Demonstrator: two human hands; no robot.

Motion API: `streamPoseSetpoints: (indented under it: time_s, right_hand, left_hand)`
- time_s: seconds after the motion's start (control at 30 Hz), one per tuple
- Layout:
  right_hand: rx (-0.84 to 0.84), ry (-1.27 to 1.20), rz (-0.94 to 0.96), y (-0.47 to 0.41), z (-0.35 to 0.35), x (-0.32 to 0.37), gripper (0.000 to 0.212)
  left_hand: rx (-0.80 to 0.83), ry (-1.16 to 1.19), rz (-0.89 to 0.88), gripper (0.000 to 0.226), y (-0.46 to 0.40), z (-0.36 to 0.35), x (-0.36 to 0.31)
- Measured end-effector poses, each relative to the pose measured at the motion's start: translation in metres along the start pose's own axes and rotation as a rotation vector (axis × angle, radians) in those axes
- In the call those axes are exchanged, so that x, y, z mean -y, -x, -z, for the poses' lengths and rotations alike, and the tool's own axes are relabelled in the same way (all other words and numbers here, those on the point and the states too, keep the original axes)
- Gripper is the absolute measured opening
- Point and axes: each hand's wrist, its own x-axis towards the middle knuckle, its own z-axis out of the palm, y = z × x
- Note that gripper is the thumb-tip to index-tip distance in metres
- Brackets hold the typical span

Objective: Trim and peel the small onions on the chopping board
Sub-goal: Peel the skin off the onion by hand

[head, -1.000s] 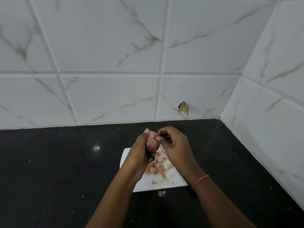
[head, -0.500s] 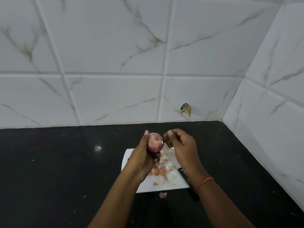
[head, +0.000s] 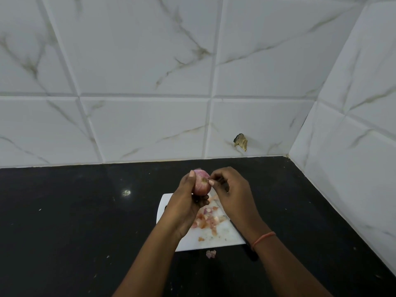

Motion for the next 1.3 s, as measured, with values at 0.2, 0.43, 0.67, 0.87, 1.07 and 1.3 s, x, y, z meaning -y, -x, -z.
streamPoseSetpoints:
  time_s: [0.2,0.43,0.67,0.87,1.07,1.3]
  right_hand:
    - [0.136,0.067,-0.107,-0.005,-0.008,-0.001,0.012]
    - [0.268,-0.505,-0.595,-0.011,0.004,0.006,0.014]
    - [0.036,-0.567,-0.594,-0.013,0.013,0.004,0.005]
    - [0.022,-0.374,-0.354,-0.003,0.003,0.004,0.015]
    - [-0.047,-0.048,-0.048,0.002,-0.002,0.004,0.009]
    - [0.077,0.185,-0.012,-0.002,-0.008,0.003,0.009]
  left_hand:
    - [0.016,0.0,-0.002,0.046,-0.003,0.001,0.004]
    - [-0.007,-0.077,-0.061,0.036,-0.004,-0.001,0.008]
    - [-0.038,0.067,-0.024,0.047,-0.005,0.001,0.004]
    - [-0.008,0.079,-0.037,0.041,-0.004,0.0,0.002]
    - [0.015,0.074,-0.05,0.034,-0.003,0.002,0.002]
    - [0.066,0.096,-0.055,0.033,0.0,0.005,-0.001]
